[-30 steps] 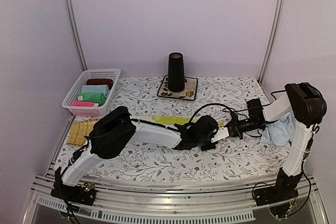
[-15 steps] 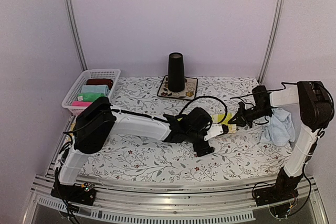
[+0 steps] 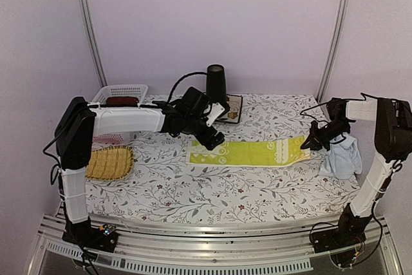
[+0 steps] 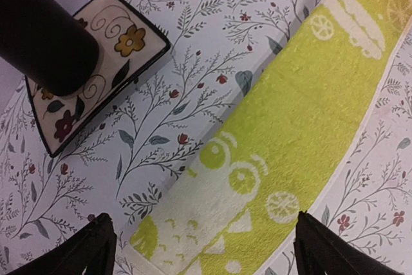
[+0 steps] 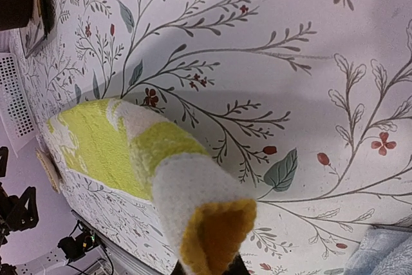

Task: Roll the towels
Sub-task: Pick up the towel from the center of the board, then fold the towel at the center of the board, then smooth out the towel at the center of the board.

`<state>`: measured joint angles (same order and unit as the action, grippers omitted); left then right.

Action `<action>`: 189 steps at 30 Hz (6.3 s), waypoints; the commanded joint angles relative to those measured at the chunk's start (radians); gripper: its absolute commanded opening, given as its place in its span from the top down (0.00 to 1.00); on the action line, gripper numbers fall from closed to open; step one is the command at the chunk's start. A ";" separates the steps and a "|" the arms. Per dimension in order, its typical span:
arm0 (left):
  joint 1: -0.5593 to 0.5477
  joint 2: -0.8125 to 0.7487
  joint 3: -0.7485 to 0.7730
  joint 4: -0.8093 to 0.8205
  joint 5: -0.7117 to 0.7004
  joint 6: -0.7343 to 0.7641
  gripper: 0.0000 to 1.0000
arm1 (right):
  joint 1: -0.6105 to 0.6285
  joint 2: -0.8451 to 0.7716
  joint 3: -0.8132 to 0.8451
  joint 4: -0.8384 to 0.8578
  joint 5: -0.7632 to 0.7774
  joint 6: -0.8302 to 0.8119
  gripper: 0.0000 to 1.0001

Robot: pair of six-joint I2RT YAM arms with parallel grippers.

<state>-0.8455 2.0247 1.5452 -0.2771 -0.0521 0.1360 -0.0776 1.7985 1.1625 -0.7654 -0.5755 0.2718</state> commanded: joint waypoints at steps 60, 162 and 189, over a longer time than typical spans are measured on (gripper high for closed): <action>0.266 -0.086 -0.224 -0.101 -0.076 -0.203 0.03 | 0.658 0.471 0.733 0.111 -0.242 0.255 0.96; 0.142 0.186 0.101 -0.509 0.407 -0.126 0.26 | 0.458 0.486 0.437 0.305 -0.117 0.148 0.44; 0.204 0.146 0.268 -0.435 0.450 -0.204 0.03 | 0.470 0.370 0.401 0.349 -0.207 0.114 0.42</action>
<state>-0.6666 2.1548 1.7298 -0.7429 0.3660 -0.0322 0.3859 2.2528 1.5929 -0.4255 -0.7620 0.4141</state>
